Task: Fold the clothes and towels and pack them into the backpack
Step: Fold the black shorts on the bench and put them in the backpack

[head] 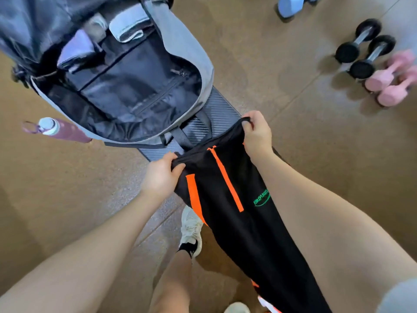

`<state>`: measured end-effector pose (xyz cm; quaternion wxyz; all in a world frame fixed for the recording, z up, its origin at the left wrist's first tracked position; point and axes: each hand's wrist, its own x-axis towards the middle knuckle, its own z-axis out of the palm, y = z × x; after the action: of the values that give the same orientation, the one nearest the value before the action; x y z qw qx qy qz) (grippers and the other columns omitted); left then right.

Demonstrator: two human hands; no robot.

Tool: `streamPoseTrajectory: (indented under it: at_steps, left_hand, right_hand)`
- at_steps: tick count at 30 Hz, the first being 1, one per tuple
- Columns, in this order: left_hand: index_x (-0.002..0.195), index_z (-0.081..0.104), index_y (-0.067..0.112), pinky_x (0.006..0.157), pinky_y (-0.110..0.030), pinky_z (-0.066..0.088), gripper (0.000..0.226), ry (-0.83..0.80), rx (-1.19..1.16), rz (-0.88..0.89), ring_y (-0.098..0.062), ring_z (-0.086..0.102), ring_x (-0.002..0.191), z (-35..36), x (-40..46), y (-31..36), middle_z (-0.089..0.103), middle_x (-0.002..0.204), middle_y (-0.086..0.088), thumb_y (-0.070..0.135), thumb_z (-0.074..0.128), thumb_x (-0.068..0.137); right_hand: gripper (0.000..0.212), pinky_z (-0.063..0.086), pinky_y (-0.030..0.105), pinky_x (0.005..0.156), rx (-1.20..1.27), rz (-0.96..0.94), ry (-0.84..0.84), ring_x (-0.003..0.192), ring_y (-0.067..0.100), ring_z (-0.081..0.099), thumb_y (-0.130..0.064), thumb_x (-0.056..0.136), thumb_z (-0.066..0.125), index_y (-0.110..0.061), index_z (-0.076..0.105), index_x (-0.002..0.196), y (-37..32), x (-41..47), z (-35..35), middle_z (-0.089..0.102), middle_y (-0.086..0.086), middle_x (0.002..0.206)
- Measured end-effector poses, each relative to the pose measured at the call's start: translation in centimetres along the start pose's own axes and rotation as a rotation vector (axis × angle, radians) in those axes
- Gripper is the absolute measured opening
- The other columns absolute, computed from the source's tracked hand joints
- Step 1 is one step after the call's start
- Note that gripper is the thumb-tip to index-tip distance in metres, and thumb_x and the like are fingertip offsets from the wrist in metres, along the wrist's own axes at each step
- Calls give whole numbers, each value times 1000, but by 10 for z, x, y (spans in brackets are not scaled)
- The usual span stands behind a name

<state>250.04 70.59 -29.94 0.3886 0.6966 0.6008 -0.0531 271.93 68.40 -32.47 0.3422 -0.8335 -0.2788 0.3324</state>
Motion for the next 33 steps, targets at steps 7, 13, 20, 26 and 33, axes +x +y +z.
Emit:
streamPoseTrajectory:
  at_steps: [7,13,20,26,33]
  left_hand:
    - [119,53,4,83,-48,43,54,86,336,281,-38,51,103,33,-13,6,51,120,-16,8,71,69]
    - [111,59,5,87,-46,47,55,9,360,606,-31,46,114,89,-8,79,49,128,-16,-1,75,59]
    - [140,32,19,87,-45,41,46,-89,470,426,-36,42,117,125,50,144,17,153,-8,12,39,95]
    - [132,37,8,70,-45,46,43,0,466,242,-35,56,93,108,72,141,31,138,-11,26,47,95]
    - [110,43,9,60,-41,36,21,-28,457,193,-33,50,81,81,87,122,39,112,-13,25,35,99]
  right_hand:
    - [52,14,12,107,-118,-86,-233,141,21,25,11,89,42,-6,39,138,13,-23,-2,35,12,147]
    - [35,25,17,100,-277,80,-90,125,30,44,6,91,42,1,53,124,89,-44,-102,53,17,128]
    - [32,30,19,96,-176,283,-257,125,19,47,-13,98,39,-11,57,126,147,-12,-136,56,4,132]
    - [36,31,23,102,-85,110,-393,124,19,50,-13,95,49,-15,53,131,119,32,-89,56,5,133]
    - [19,37,29,77,-260,-19,-471,85,18,50,-11,85,63,-7,62,103,73,68,-57,56,3,87]
